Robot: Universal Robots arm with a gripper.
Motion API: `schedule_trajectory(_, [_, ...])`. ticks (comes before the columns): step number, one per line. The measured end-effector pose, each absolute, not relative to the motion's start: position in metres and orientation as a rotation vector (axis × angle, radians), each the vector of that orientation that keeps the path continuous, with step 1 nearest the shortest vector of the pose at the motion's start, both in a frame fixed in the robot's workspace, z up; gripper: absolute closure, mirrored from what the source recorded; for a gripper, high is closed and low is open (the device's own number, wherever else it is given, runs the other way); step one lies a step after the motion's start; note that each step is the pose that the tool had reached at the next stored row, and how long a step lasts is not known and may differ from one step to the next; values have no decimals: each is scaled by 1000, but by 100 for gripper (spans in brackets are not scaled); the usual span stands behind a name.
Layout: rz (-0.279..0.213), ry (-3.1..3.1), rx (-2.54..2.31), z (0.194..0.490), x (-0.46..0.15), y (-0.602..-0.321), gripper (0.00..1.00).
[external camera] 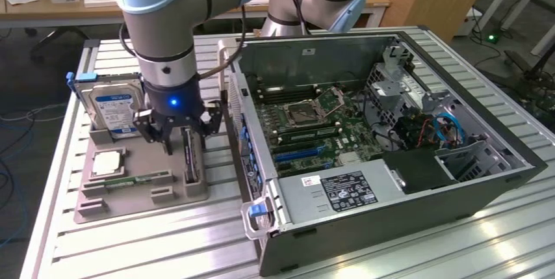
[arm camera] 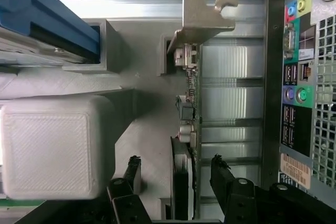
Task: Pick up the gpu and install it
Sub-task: 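Pick up the gpu and move the gpu toward the slot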
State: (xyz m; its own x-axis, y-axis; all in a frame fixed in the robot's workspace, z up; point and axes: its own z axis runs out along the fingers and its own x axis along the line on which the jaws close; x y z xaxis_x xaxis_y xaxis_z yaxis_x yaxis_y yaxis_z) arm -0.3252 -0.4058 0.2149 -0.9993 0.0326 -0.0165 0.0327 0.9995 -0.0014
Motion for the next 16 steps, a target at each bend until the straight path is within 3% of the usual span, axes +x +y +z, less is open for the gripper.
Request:
schedule_trajectory(6, [-3, 3125, 51, 208, -325, -406, 35])
schedule_trajectory(9, [-3, 3125, 51, 208, -325, -406, 43])
schedule_trajectory(10, [-3, 3125, 51, 208, -325, -406, 50])
schedule_trajectory(16, [-3, 3125, 51, 208, -323, -406, 50])
